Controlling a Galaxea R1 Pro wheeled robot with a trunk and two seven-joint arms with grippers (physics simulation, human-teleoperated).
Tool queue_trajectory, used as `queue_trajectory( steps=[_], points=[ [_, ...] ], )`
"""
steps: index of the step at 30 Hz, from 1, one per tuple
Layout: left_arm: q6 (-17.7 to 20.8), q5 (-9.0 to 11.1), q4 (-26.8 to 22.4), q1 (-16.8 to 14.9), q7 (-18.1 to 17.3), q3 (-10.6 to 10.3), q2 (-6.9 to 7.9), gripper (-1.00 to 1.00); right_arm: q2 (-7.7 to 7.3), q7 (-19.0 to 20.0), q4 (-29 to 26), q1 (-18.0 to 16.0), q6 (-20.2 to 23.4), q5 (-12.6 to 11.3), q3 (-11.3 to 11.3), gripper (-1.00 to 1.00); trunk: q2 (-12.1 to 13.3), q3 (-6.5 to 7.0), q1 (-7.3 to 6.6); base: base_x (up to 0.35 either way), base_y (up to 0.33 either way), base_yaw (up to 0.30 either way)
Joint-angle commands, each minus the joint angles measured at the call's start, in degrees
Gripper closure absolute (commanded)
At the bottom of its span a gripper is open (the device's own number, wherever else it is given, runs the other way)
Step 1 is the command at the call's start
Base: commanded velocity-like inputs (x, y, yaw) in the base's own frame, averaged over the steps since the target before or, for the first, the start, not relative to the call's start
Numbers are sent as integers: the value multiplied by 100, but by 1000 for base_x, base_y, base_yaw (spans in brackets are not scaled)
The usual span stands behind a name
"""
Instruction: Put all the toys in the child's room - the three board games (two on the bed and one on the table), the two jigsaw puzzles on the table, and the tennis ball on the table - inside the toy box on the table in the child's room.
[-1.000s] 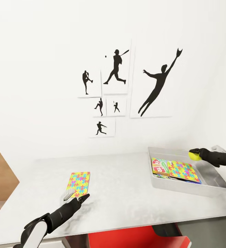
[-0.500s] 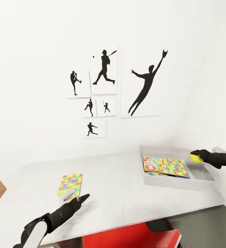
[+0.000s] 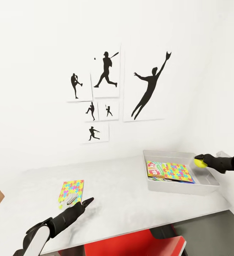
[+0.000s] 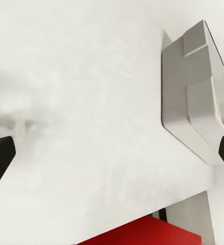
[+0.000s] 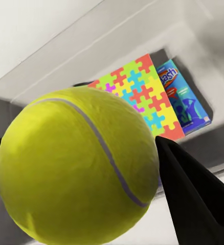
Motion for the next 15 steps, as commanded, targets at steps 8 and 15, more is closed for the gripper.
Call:
queue_trajectory(
  steps=[8,15],
  points=[
    [227,61,-435,-630,-54,-255,-142,-100,155,-31,17,-535,25,-22,61,100,-13,-13,4,0,0,-4],
    [669,223,-521,-1601,130,-436,-551,-100,280,-218,327,-1130,25,-24,338,100,-13,-13,4,0,0,0]
  ],
)
